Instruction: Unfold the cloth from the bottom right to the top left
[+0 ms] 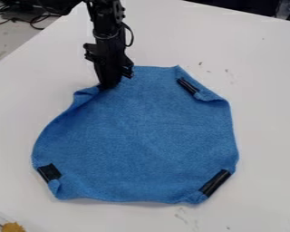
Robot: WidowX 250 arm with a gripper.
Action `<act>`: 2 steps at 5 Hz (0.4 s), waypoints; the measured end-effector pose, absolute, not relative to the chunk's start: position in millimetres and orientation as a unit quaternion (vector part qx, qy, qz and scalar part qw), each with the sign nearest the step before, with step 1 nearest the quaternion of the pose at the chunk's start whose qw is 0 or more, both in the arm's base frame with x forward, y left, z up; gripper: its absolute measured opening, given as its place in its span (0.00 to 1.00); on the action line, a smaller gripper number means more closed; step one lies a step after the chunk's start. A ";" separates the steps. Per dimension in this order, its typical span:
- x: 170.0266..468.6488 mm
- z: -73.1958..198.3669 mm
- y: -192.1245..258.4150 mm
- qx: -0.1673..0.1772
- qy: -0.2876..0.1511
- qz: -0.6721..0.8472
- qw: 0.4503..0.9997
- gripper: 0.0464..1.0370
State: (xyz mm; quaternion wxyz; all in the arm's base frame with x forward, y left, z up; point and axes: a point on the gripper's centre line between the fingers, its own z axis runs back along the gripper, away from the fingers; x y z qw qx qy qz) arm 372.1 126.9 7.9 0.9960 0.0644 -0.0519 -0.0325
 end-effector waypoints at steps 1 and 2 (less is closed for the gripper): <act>368.1 8.6 135.1 0.074 -0.055 -0.024 0.995 0.74; 361.9 12.4 148.7 0.087 -0.053 -0.017 0.995 0.96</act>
